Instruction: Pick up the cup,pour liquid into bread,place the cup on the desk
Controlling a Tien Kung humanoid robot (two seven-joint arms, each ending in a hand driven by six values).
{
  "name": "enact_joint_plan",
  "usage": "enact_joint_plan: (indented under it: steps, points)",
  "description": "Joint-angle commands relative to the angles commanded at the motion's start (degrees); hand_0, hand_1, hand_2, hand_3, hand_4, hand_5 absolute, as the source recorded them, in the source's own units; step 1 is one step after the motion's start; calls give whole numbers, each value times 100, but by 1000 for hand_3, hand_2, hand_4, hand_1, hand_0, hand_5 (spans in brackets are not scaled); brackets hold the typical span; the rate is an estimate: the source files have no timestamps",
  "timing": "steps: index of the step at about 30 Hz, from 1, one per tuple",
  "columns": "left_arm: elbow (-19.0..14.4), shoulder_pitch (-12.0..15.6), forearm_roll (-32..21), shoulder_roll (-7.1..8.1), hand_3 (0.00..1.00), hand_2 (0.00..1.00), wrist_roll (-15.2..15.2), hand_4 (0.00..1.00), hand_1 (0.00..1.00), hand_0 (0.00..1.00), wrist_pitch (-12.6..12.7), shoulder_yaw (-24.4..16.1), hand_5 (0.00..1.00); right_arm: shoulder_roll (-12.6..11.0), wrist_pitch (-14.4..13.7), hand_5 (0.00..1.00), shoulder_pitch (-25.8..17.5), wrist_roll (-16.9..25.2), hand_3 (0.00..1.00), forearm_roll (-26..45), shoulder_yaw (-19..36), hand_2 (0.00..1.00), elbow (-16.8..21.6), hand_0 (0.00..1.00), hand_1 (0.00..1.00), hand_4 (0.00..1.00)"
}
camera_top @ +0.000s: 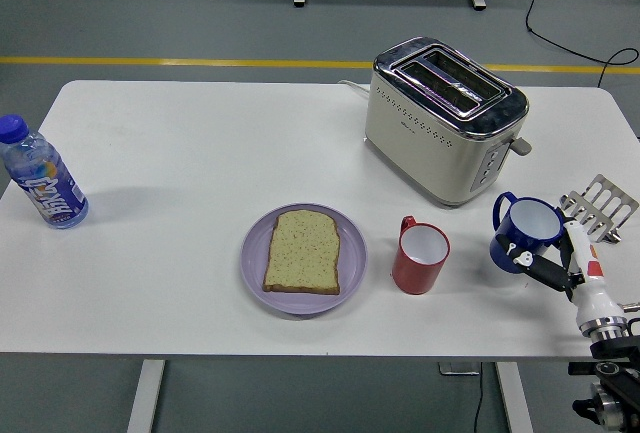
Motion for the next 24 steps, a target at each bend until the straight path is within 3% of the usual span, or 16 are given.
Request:
enact_joint_plan:
  steps: [24]
  points:
    - [-4, 1, 68, -27, 611, 773, 35, 396, 756, 690, 0, -28, 998, 72, -36, 2, 260, 0, 528, 571, -489, 519, -468, 502, 403, 642]
